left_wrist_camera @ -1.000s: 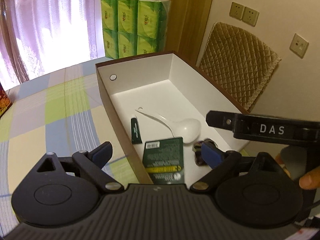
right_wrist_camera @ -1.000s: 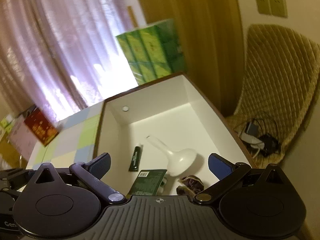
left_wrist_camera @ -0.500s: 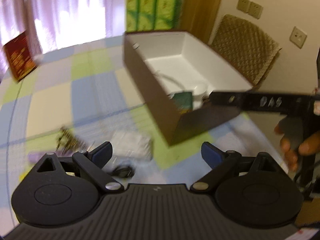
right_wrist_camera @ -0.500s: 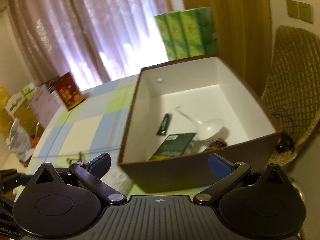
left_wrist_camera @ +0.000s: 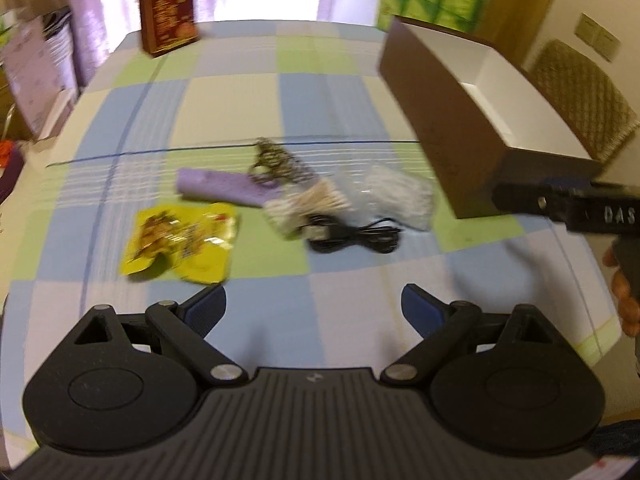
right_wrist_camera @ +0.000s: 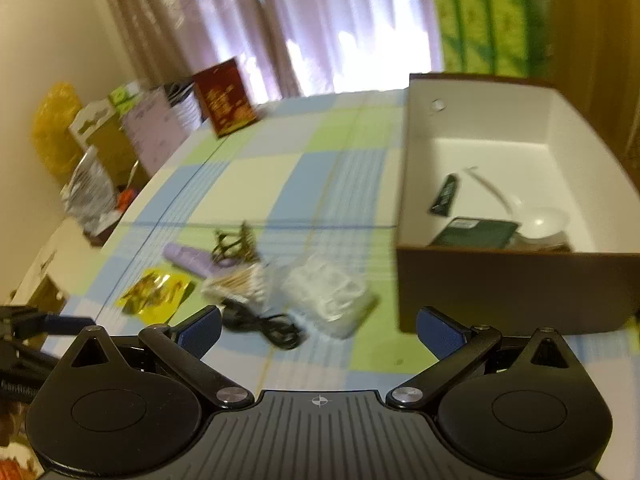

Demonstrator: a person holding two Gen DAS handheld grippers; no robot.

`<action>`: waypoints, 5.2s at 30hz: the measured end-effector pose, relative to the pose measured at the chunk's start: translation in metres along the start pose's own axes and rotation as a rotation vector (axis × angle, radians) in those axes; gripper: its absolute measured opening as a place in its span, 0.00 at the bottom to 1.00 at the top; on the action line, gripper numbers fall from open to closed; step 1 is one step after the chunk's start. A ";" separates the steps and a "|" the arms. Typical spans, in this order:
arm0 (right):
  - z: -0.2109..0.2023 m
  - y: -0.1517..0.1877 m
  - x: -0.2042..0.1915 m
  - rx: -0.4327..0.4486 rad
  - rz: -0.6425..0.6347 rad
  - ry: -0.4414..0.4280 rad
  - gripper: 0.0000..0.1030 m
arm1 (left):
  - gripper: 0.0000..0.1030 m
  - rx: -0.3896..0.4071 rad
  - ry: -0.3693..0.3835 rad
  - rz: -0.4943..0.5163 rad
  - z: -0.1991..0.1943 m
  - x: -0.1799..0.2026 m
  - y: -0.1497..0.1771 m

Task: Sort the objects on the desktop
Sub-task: 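Withdraw both tools from the box toward the remaining table items, then grasp the yellow snack packet with the left tool, then grasp the black USB cable with the right tool while the left tool holds the packet, then carry the snack packet and cable over the brown box with both tools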

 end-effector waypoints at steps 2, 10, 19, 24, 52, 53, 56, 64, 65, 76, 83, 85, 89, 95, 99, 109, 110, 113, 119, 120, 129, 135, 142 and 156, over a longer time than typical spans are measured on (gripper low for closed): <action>0.008 0.005 -0.006 -0.023 0.000 -0.009 0.98 | 0.88 -0.006 -0.012 -0.034 0.002 -0.012 0.003; 0.028 0.019 -0.007 -0.092 0.046 -0.003 0.98 | 0.76 -0.036 0.007 -0.262 0.020 -0.063 0.014; 0.035 0.025 0.007 -0.127 0.089 0.033 0.98 | 0.72 -0.077 0.073 -0.666 0.059 -0.111 0.007; 0.035 0.024 0.016 -0.132 0.112 0.049 0.98 | 0.60 -0.108 0.074 -0.769 0.085 -0.120 -0.002; 0.052 0.025 0.024 -0.180 0.131 0.061 0.98 | 0.16 -0.167 0.041 -0.578 0.096 -0.170 -0.016; 0.054 0.025 0.021 -0.183 0.116 0.054 0.98 | 0.16 -0.164 0.041 -0.578 0.093 -0.171 -0.015; 0.060 0.023 0.008 -0.187 0.048 0.039 0.98 | 0.13 -0.156 0.062 -0.582 0.085 -0.172 -0.013; 0.077 0.022 -0.027 -0.198 -0.211 -0.016 0.88 | 0.08 -0.178 0.153 -0.530 0.072 -0.162 -0.003; 0.079 0.023 -0.031 -0.206 -0.247 -0.028 0.81 | 0.10 -0.175 0.159 -0.529 0.072 -0.162 -0.002; 0.130 0.040 -0.045 -0.307 -0.547 -0.027 0.31 | 0.32 -0.189 0.157 -0.620 0.078 -0.163 0.011; 0.117 0.061 -0.051 -0.391 -0.487 -0.092 0.22 | 0.43 -0.171 0.153 -0.692 0.077 -0.166 0.015; 0.113 0.065 -0.051 -0.398 -0.468 -0.095 0.21 | 0.48 -0.160 0.149 -0.724 0.080 -0.167 0.013; 0.107 0.065 -0.045 -0.395 -0.421 -0.084 0.22 | 0.49 -0.166 0.108 -0.743 0.092 -0.166 0.006; 0.103 0.062 -0.034 -0.390 -0.382 -0.057 0.22 | 0.19 -0.174 0.059 -0.621 0.106 -0.150 -0.011; 0.101 0.059 -0.035 -0.377 -0.382 -0.058 0.37 | 0.19 -0.143 0.011 -0.340 0.100 -0.126 -0.023; 0.113 0.053 -0.038 -0.344 -0.381 -0.047 0.47 | 0.25 -0.163 -0.031 -0.137 0.103 -0.100 -0.015; 0.114 0.053 -0.038 -0.344 -0.384 -0.043 0.45 | 0.25 -0.162 -0.032 -0.133 0.104 -0.098 -0.016; 0.114 0.054 -0.040 -0.340 -0.390 -0.062 0.20 | 0.22 -0.146 -0.025 -0.116 0.107 -0.094 -0.018; 0.110 0.056 -0.039 -0.343 -0.376 -0.052 0.12 | 0.21 -0.148 -0.014 -0.066 0.094 -0.088 -0.009; 0.108 0.056 -0.039 -0.340 -0.365 -0.055 0.11 | 0.21 -0.152 -0.014 -0.061 0.091 -0.087 -0.006; 0.084 0.053 -0.038 -0.309 -0.254 -0.104 0.10 | 0.20 -0.131 0.007 -0.023 0.061 -0.074 0.002; 0.062 0.043 -0.036 -0.252 -0.196 -0.104 0.10 | 0.20 -0.094 0.018 -0.011 0.046 -0.061 -0.007; 0.027 0.020 -0.028 -0.145 -0.163 -0.078 0.10 | 0.20 -0.012 0.057 0.016 0.025 -0.035 -0.034; -0.068 -0.043 0.028 0.115 -0.083 0.059 0.10 | 0.20 0.164 0.203 0.126 -0.008 0.064 -0.108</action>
Point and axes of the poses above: each gripper's, at about its wrist camera, not at the fingertips, and z roughly the way its jaws point, x to its right, y to its underside, the point moved 8 cm from there along z, roughly the way its jaws point, and after that the axes turned 10 degrees about -y, right-handed, at the moved point
